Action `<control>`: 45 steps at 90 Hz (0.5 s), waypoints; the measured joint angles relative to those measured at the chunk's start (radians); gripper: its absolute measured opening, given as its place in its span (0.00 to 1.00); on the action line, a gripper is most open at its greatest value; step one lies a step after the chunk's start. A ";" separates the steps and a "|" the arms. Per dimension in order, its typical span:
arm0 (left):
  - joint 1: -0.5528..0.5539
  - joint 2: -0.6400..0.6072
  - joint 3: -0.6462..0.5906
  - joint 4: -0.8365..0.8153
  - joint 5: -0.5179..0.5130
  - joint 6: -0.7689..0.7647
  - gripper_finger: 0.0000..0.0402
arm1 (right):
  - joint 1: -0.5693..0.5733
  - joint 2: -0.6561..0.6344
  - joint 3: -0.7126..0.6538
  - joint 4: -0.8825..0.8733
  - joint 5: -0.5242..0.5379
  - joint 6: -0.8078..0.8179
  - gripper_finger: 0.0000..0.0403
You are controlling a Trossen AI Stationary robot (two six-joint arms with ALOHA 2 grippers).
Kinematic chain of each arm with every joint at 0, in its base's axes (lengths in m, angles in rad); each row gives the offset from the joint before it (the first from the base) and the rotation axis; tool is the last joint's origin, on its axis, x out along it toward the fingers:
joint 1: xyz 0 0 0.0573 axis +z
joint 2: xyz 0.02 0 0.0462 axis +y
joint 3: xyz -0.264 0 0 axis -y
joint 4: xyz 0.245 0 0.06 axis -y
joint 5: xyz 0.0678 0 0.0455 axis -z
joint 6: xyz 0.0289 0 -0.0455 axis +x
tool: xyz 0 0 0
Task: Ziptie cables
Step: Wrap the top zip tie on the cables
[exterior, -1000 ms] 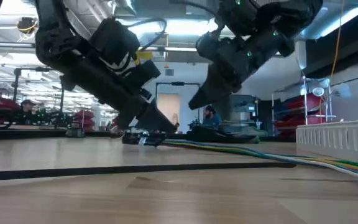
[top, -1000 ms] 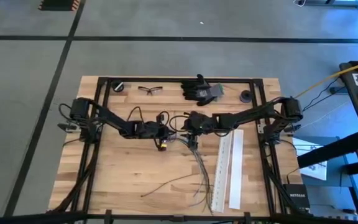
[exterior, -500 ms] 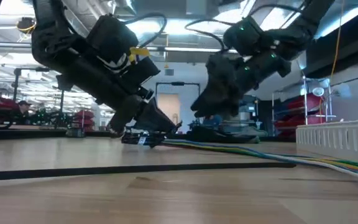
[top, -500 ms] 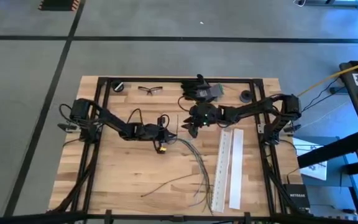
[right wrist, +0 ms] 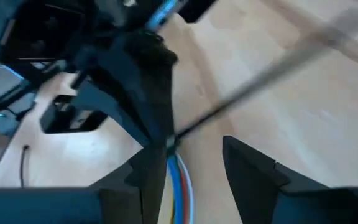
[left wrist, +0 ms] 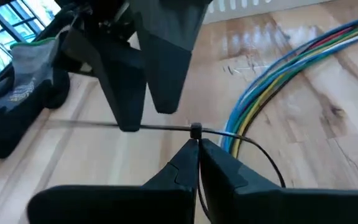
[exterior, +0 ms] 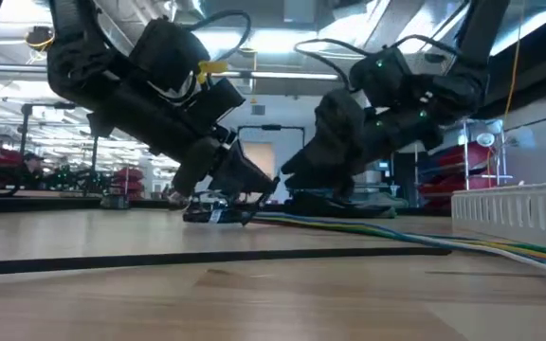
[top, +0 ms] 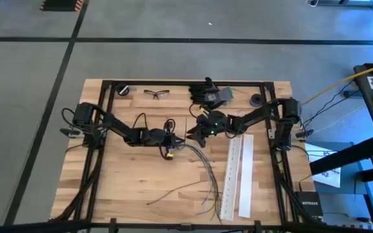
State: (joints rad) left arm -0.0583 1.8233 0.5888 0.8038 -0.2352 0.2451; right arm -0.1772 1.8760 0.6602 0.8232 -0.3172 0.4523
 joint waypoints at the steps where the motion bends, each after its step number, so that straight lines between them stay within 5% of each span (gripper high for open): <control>1: 0.000 0.000 0.000 0.001 0.000 0.000 0.00 | 0.000 0.003 0.000 0.007 -0.005 0.002 0.35; 29: -0.001 0.000 0.000 0.001 0.000 0.003 0.00 | 0.001 0.053 0.008 0.096 -0.035 0.010 0.34; 45: -0.001 0.000 0.000 0.002 0.000 0.002 0.00 | 0.022 0.053 0.016 0.104 -0.034 -0.055 0.14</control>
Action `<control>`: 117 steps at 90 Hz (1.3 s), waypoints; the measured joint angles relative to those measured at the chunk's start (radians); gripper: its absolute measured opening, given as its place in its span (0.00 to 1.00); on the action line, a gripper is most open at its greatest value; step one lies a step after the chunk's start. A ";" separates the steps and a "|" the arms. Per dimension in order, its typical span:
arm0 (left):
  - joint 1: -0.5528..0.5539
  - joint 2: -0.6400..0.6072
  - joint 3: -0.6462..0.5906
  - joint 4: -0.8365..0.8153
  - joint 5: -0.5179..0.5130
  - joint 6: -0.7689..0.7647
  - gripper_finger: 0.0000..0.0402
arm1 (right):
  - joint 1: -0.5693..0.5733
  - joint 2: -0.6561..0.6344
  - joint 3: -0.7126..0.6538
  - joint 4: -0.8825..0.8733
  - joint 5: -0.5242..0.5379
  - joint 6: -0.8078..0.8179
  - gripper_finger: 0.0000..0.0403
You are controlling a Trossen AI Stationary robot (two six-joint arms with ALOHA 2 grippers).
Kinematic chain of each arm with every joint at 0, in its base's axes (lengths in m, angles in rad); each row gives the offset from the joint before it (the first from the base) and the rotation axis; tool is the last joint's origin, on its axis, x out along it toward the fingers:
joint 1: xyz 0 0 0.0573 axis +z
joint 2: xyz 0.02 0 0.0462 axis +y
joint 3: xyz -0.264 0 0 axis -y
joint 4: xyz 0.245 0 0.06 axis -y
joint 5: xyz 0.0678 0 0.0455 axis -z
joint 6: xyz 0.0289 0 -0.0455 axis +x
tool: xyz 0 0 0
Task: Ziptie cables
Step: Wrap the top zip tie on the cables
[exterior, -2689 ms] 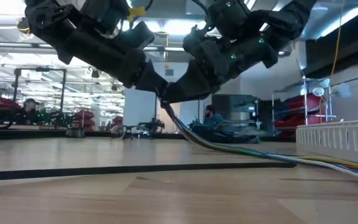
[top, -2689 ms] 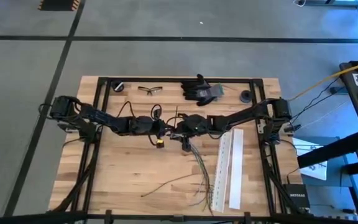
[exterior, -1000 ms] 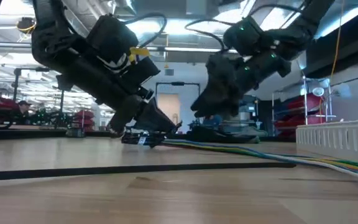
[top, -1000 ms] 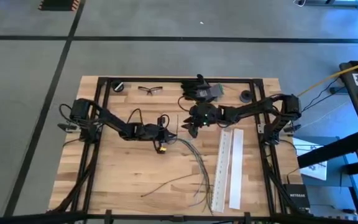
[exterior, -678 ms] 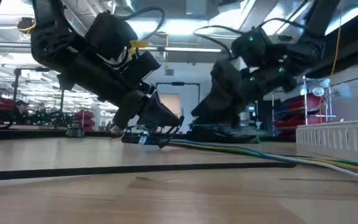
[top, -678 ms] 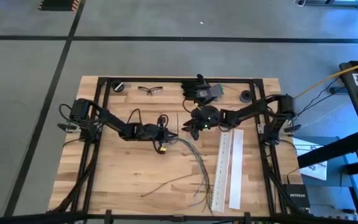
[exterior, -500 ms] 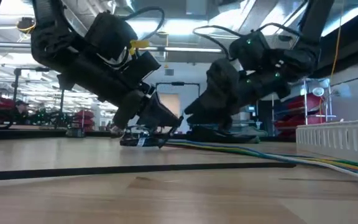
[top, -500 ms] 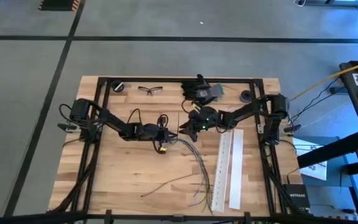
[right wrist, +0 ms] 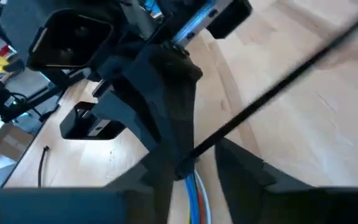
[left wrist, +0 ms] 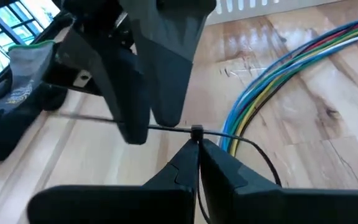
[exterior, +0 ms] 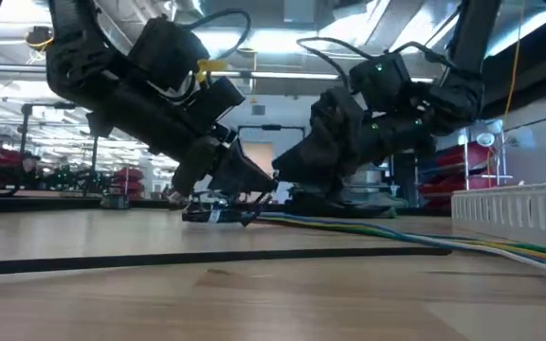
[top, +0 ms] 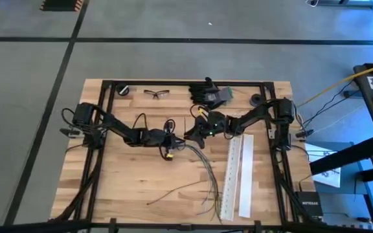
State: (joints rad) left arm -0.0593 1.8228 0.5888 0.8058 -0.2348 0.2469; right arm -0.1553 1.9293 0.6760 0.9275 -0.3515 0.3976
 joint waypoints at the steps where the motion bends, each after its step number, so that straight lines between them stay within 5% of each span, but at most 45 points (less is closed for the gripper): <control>1: 0.000 0.000 0.000 0.000 0.000 0.000 0.00 | 0.003 0.000 0.001 0.000 0.000 -0.004 0.12; 16: 0.000 -0.001 0.000 -0.001 0.003 -0.003 0.00 | 0.036 0.000 0.004 -0.007 0.043 -0.098 0.01; 50: -0.010 -0.001 0.000 -0.052 0.036 0.001 0.00 | 0.131 -0.029 0.024 -0.068 0.548 -0.419 0.00; 83: -0.068 -0.002 0.000 -0.191 0.009 0.055 0.00 | 0.074 -0.344 0.036 -0.402 0.915 -0.699 0.00; 99: -0.065 -0.003 0.000 -0.180 -0.018 0.048 0.00 | 0.054 -0.508 0.036 -0.532 0.870 -0.638 0.00; 117: -0.056 -0.039 0.000 -0.169 -0.027 0.033 0.00 | 0.072 -0.563 0.035 -0.785 0.643 -0.202 0.01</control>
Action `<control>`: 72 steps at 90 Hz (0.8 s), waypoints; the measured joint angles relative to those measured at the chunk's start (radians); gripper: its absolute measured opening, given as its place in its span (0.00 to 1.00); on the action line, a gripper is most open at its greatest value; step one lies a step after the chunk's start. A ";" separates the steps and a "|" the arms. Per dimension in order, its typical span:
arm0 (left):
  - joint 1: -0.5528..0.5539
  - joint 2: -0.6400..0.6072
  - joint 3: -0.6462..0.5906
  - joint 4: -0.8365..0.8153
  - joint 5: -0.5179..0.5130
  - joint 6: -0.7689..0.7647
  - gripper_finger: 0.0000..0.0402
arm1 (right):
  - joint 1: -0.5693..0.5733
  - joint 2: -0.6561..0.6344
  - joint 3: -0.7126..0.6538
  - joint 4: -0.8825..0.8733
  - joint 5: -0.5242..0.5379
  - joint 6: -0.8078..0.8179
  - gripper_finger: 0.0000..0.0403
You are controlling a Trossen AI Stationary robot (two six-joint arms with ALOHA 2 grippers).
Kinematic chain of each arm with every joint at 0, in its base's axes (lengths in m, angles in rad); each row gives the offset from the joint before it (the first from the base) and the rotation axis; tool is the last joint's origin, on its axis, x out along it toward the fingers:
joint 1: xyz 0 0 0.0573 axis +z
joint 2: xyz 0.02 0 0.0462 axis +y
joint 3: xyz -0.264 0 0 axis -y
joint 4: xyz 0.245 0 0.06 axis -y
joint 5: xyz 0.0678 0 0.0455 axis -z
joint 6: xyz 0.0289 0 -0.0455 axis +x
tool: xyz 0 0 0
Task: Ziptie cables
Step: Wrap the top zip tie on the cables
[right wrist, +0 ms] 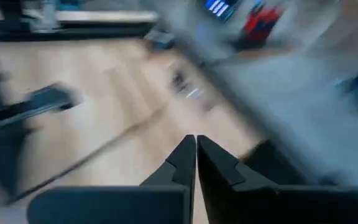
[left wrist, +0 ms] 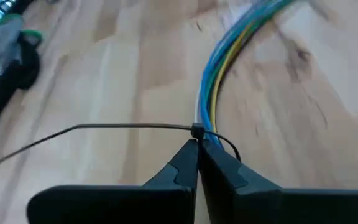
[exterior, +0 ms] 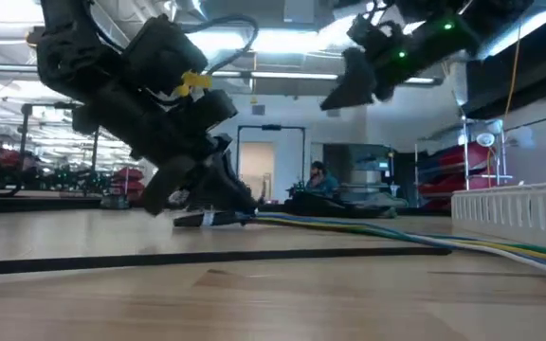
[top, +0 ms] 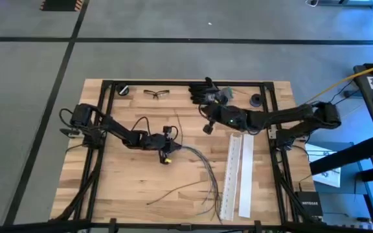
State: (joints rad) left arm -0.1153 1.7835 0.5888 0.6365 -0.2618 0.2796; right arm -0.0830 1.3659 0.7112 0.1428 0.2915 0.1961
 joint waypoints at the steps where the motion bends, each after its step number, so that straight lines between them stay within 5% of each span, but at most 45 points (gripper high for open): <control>1: 0.000 -0.003 0.000 0.001 0.001 0.000 0.00 | 0.000 0.000 -0.002 -0.008 -0.025 0.030 0.01; 17: -0.001 -0.025 0.000 0.009 0.000 -0.012 0.00 | 0.042 0.106 -0.072 0.055 -0.258 0.223 0.15; 38: -0.002 -0.025 0.000 0.008 0.000 -0.017 0.00 | 0.069 0.355 -0.089 0.425 -0.339 0.214 0.35; 59: -0.005 -0.025 0.000 0.013 0.000 -0.033 0.00 | 0.034 0.539 -0.068 0.747 -0.460 0.223 0.38; 72: -0.005 -0.025 0.000 0.025 0.000 -0.032 0.00 | 0.007 0.584 -0.056 0.792 -0.475 0.249 0.38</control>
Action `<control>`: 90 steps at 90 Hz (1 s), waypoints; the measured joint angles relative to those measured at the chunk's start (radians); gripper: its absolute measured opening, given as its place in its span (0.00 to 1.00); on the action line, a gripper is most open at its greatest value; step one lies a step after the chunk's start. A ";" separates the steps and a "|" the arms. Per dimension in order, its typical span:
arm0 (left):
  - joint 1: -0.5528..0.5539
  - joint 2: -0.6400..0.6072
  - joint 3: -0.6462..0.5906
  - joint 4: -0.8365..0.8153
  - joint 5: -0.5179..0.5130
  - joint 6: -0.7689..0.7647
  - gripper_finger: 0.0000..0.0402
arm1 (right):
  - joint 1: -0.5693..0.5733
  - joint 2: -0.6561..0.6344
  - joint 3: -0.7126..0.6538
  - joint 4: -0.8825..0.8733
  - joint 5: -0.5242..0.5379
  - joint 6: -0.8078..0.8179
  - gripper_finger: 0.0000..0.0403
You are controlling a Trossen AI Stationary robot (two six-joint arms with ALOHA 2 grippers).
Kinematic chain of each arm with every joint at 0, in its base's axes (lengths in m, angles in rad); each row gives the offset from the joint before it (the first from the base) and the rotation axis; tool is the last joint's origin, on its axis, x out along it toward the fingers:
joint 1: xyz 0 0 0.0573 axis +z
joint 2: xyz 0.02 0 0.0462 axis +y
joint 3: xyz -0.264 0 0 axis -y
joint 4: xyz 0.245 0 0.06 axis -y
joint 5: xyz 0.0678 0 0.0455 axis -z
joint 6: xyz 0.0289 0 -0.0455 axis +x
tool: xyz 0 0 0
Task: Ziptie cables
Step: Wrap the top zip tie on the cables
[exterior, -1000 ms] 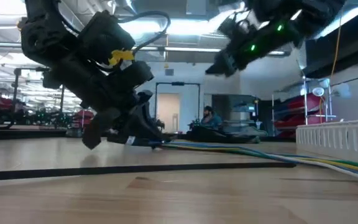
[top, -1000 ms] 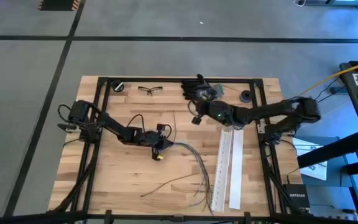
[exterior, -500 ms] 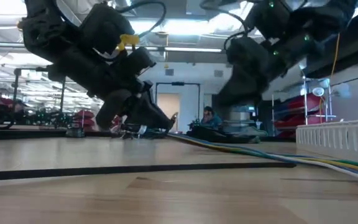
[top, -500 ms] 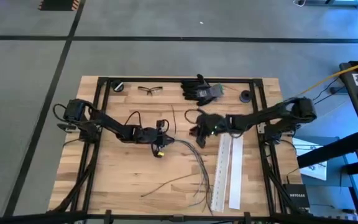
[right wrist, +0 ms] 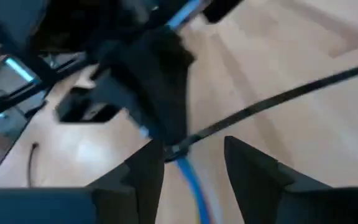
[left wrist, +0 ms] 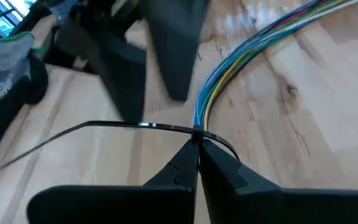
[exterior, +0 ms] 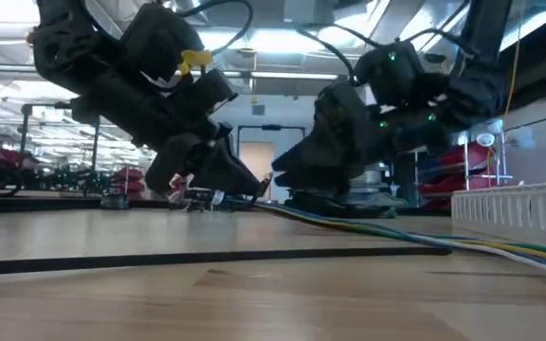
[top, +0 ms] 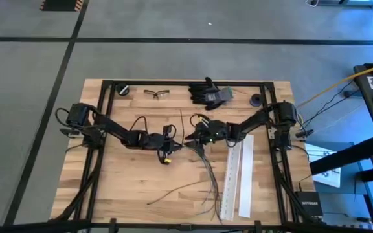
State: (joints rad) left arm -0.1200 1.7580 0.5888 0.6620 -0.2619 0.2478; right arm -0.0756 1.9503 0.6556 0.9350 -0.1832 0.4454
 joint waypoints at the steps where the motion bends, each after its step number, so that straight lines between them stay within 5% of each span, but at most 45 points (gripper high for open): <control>1: 0.000 0.000 0.000 0.003 0.000 0.000 0.00 | 0.000 0.003 0.002 -0.002 0.000 0.000 0.38; 60: -0.007 0.000 0.000 0.002 -0.003 0.014 0.00 | -0.019 0.055 0.086 0.003 -0.270 0.017 0.29; 90: -0.006 0.000 0.000 0.000 -0.003 0.009 0.00 | -0.023 0.055 0.100 0.005 -0.213 -0.035 0.27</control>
State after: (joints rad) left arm -0.1263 1.7580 0.5888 0.6624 -0.2651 0.2567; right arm -0.0990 2.0052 0.7559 0.9401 -0.3957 0.4101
